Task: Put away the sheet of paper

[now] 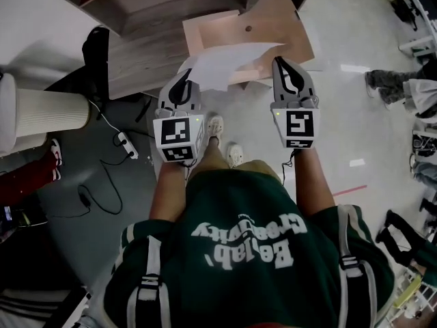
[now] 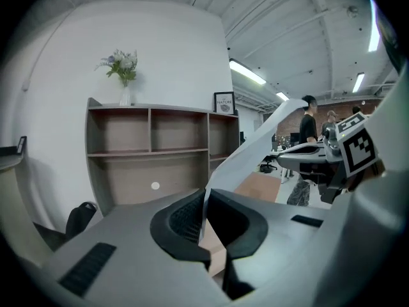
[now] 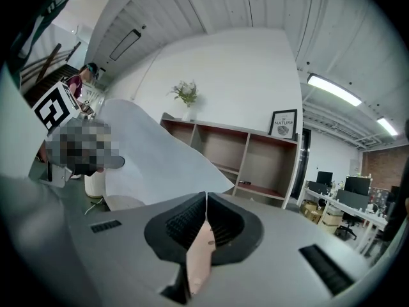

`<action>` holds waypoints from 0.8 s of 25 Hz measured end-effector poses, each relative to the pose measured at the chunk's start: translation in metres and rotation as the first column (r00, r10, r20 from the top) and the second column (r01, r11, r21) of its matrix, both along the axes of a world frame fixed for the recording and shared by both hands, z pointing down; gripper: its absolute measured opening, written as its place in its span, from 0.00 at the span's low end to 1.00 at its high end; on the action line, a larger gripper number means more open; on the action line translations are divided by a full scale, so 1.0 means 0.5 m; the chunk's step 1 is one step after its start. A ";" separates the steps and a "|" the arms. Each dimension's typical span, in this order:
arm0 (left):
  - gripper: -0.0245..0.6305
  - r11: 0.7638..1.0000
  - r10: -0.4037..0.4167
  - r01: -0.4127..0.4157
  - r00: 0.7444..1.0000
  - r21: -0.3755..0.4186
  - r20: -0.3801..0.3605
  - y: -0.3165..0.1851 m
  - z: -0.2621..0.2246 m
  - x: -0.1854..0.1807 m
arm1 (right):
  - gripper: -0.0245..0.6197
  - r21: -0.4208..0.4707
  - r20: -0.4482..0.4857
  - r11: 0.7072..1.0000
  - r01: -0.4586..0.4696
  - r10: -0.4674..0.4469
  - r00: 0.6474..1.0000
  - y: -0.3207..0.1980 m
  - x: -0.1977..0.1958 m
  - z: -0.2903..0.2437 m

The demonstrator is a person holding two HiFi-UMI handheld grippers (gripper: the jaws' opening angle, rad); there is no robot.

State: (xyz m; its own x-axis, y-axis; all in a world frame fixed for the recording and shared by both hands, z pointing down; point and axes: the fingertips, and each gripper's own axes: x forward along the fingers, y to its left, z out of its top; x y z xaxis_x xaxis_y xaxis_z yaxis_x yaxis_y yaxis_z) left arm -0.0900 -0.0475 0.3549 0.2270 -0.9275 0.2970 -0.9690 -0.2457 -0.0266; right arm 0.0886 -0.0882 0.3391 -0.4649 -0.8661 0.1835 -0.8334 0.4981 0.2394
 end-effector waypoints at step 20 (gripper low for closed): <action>0.07 0.980 0.130 -0.144 0.985 -0.136 -0.113 -0.273 0.078 -0.064 | 0.09 -0.053 -0.016 0.996 -0.076 0.075 0.997 -0.243 -0.092 0.037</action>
State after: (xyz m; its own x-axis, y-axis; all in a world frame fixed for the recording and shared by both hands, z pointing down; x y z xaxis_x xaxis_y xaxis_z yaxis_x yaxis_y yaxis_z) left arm -0.1220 -0.1838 0.3942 0.3852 -0.8351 0.3927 -0.9216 -0.3703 0.1166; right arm 0.0424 -0.2097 0.3574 -0.3958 -0.8872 0.2372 -0.8657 0.4466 0.2261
